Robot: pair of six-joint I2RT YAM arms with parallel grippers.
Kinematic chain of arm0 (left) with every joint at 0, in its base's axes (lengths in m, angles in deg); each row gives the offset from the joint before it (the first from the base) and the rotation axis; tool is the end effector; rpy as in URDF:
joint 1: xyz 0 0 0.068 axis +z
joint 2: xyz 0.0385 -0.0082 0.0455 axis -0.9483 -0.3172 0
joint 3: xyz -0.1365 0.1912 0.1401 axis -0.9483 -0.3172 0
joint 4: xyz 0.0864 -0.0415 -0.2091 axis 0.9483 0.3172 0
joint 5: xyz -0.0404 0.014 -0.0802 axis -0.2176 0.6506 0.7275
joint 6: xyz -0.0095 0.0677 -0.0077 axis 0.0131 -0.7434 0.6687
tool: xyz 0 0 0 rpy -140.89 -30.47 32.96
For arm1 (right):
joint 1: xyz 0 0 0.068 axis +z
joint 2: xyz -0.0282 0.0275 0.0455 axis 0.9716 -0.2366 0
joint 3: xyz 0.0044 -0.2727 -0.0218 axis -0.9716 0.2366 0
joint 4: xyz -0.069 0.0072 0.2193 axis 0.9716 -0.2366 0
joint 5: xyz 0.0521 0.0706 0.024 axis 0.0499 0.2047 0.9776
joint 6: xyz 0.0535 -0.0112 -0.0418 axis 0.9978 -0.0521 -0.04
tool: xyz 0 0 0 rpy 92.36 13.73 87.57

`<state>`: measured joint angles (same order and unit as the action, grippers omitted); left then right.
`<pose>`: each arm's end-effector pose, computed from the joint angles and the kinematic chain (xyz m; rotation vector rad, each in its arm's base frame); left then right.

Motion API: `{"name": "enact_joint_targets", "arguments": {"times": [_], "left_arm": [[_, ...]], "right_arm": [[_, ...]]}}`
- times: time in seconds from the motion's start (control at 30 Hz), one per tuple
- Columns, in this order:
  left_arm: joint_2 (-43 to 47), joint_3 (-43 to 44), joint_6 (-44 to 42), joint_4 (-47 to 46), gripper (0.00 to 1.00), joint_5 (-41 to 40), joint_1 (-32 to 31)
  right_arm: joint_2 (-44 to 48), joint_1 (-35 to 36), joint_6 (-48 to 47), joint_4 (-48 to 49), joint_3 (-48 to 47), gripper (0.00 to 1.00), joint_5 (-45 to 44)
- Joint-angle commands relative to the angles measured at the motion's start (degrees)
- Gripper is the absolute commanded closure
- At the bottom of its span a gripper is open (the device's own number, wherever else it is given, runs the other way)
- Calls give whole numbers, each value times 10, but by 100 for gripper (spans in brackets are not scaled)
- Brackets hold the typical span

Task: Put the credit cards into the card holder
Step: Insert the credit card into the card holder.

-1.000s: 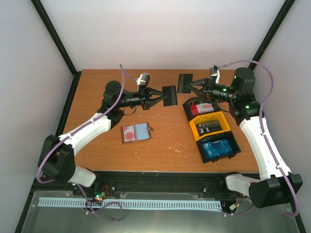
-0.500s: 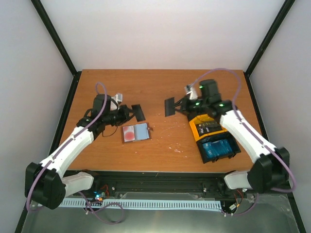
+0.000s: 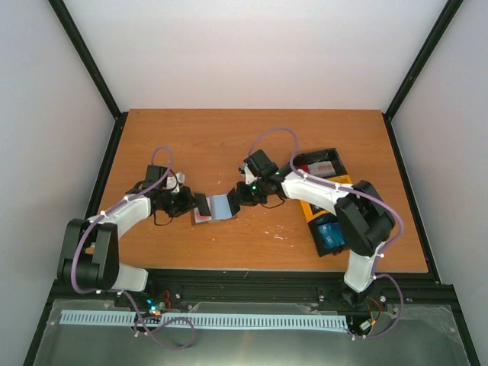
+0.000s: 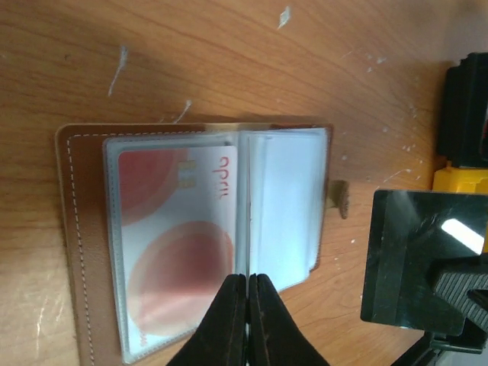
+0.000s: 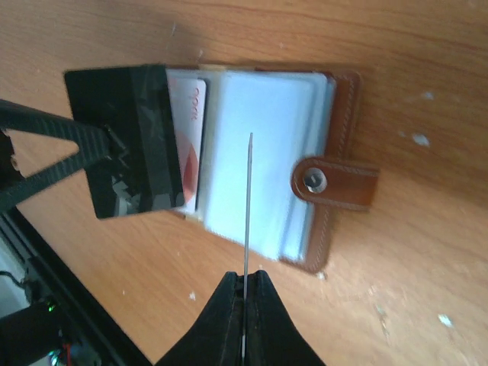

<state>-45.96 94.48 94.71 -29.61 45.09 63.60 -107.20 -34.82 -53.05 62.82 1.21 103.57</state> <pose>0.2223 -0.0607 0.1805 -0.4333 2.6421 -0.9940 0.2505 0.2523 0.2062 -0.3299 2.7832 0.9781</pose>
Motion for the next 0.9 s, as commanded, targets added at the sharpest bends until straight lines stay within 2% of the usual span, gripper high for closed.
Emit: {"name": "enact_joint_targets", "arguments": {"times": [0.0, 0.3, 0.4, 0.63, 0.87], "left_arm": [[-35, 8, -62, -27, 99, 42, 12], [-68, 8, -86, -63, 99, 84, 15], [-82, 8, -80, -78, 99, 96, 15], [-87, 3, -68, -80, 99, 73, 15], [-73, 63, -122, 36, 99, 49, 16]], "right_arm": [[-38, 19, -9, 47, -47, 97, -39], [-95, 23, -9, 60, -70, 97, -64], [-113, 23, -3, 33, -84, 97, -74], [-128, 23, 2, 4, -83, 97, -107], [-134, 23, -4, -1, -76, 97, -112]]}}
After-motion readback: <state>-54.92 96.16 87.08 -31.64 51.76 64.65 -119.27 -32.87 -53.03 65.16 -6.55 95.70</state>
